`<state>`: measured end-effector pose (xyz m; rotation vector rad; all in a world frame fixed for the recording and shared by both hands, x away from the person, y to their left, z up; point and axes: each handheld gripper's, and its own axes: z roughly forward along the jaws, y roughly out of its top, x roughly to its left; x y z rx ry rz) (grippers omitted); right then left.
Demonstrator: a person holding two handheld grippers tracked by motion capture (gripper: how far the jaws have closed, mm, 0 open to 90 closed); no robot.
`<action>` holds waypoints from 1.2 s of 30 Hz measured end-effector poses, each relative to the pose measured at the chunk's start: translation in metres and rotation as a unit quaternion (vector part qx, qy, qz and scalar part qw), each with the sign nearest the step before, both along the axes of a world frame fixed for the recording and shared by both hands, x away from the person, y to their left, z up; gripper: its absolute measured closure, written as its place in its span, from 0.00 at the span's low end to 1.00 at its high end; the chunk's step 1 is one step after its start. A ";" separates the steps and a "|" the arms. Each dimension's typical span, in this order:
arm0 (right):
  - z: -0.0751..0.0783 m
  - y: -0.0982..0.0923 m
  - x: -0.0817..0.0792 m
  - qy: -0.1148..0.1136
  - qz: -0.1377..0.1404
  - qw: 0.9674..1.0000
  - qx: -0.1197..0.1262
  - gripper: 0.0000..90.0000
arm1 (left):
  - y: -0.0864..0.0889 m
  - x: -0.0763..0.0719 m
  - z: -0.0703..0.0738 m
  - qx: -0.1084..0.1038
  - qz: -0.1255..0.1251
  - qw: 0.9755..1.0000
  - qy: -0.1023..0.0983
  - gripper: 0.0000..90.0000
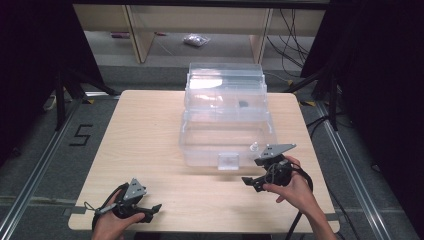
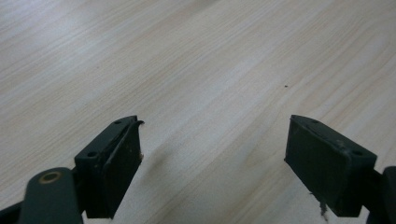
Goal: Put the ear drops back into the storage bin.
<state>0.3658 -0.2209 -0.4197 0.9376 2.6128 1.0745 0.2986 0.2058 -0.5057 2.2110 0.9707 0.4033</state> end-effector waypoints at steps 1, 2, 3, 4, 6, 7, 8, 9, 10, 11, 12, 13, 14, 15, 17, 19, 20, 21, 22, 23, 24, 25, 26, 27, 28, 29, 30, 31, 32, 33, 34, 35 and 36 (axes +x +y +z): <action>-0.003 0.000 0.000 -0.006 0.001 1.000 0.000 0.22 | 0.002 0.001 0.002 0.019 -0.014 1.000 0.003 0.20; -0.005 0.000 0.000 -0.004 -0.002 1.000 0.004 0.22 | 0.002 0.001 0.002 0.016 -0.014 1.000 0.003 0.20; -0.010 -0.001 -0.001 -0.008 -0.003 1.000 -0.003 0.22 | 0.003 0.001 0.002 0.020 -0.017 1.000 0.001 0.20; -0.010 -0.001 -0.001 -0.008 -0.003 1.000 -0.003 0.22 | 0.002 0.001 0.002 0.017 -0.015 1.000 0.001 0.20; -0.014 -0.001 -0.002 0.000 -0.007 1.000 -0.001 0.22 | 0.002 0.001 0.002 0.021 -0.016 1.000 0.003 0.20; -0.016 0.000 -0.003 0.000 -0.013 1.000 0.009 0.22 | 0.002 0.001 0.002 0.017 -0.014 1.000 0.003 0.20; -0.018 -0.001 -0.004 0.003 -0.009 1.000 0.005 0.22 | 0.002 0.001 0.002 0.021 -0.016 1.000 0.003 0.20; -0.018 -0.001 -0.004 0.003 -0.009 1.000 0.005 0.22 | 0.002 0.001 0.002 0.021 -0.015 1.000 0.003 0.20; -0.019 -0.002 -0.004 0.003 -0.005 1.000 0.002 0.22 | 0.002 0.001 0.002 0.021 -0.015 1.000 0.003 0.20; -0.022 -0.003 -0.004 0.004 -0.006 1.000 0.004 0.21 | 0.002 0.001 0.002 0.021 -0.015 1.000 0.003 0.20; -0.022 -0.003 -0.004 0.004 -0.006 1.000 0.004 0.21 | 0.003 0.001 0.002 0.021 -0.016 1.000 0.003 0.20; -0.022 -0.002 -0.006 0.007 -0.014 1.000 0.006 0.21 | 0.003 0.001 0.002 0.020 -0.014 1.000 0.004 0.20; -0.025 -0.002 -0.006 -0.005 -0.018 1.000 0.012 0.21 | 0.003 0.001 0.002 0.021 -0.015 1.000 0.003 0.20; -0.025 -0.003 -0.007 -0.004 -0.017 1.000 0.015 0.21 | 0.003 0.001 0.002 0.021 -0.015 1.000 0.003 0.20; -0.026 -0.004 -0.010 0.005 -0.012 1.000 0.012 0.21 | 0.002 0.001 0.002 0.021 -0.016 1.000 0.003 0.20; -0.027 -0.003 -0.011 0.007 -0.018 1.000 0.019 0.21 | 0.003 0.001 0.003 0.022 -0.017 1.000 0.005 0.20; -0.029 -0.004 -0.010 -0.005 -0.009 1.000 0.018 0.20 | 0.002 0.001 0.002 0.018 -0.011 1.000 0.002 0.20; -0.028 -0.005 -0.013 0.008 -0.015 1.000 0.012 0.20 | 0.000 0.000 -0.001 -0.001 -0.004 1.000 -0.003 0.20; -0.031 -0.006 -0.014 -0.004 -0.016 1.000 0.012 0.19 | 0.000 0.000 0.000 0.014 -0.004 1.000 -0.001 0.20; -0.031 -0.007 -0.016 0.006 -0.020 1.000 0.014 0.19 | -0.001 0.000 0.000 0.010 -0.003 1.000 -0.001 0.20; -0.031 -0.007 -0.016 0.006 -0.020 1.000 0.014 0.19 | -0.001 0.000 0.000 0.010 -0.003 1.000 -0.001 0.20; -0.032 -0.008 -0.016 -0.002 -0.018 1.000 0.015 0.19 | -0.001 0.000 0.000 0.004 -0.004 1.000 -0.002 0.20; -0.033 -0.009 -0.016 -0.003 -0.014 1.000 0.016 0.19 | 0.002 0.000 0.002 0.020 -0.019 1.000 0.003 0.20; -0.034 -0.009 -0.019 0.010 -0.023 1.000 0.019 0.19 | 0.001 0.000 0.002 0.017 -0.017 1.000 0.003 0.20; -0.036 -0.010 -0.019 0.007 -0.024 1.000 0.017 0.19 | 0.002 0.001 0.003 0.023 -0.019 1.000 0.003 0.20; -0.036 -0.011 -0.019 0.003 -0.024 1.000 0.015 0.19 | 0.002 0.001 0.003 0.022 -0.019 1.000 0.003 0.20; -0.038 -0.012 -0.020 0.003 -0.027 0.999 0.017 0.18 | 0.001 0.000 0.002 0.016 -0.016 1.000 0.002 0.20; -0.039 -0.012 -0.021 0.006 -0.023 1.000 0.020 0.18 | 0.001 0.000 0.002 0.017 -0.017 1.000 0.003 0.20; -0.040 -0.012 -0.024 0.018 -0.035 0.999 0.022 0.18 | 0.002 0.000 0.002 0.019 -0.018 1.000 0.002 0.20; -0.042 -0.014 -0.022 0.000 -0.026 0.999 0.019 0.18 | 0.001 0.000 0.002 0.019 -0.017 1.000 0.002 0.20; -0.042 -0.014 -0.023 0.006 -0.030 0.999 0.017 0.18 | 0.001 0.000 0.001 0.016 -0.012 1.000 0.000 0.20; -0.043 -0.015 -0.023 0.002 -0.024 1.000 0.020 0.18 | -0.001 0.000 0.001 0.001 -0.004 1.000 -0.001 0.20; -0.043 -0.015 -0.025 0.004 -0.025 0.999 0.022 0.18 | 0.002 0.000 0.002 0.019 -0.017 1.000 0.002 0.20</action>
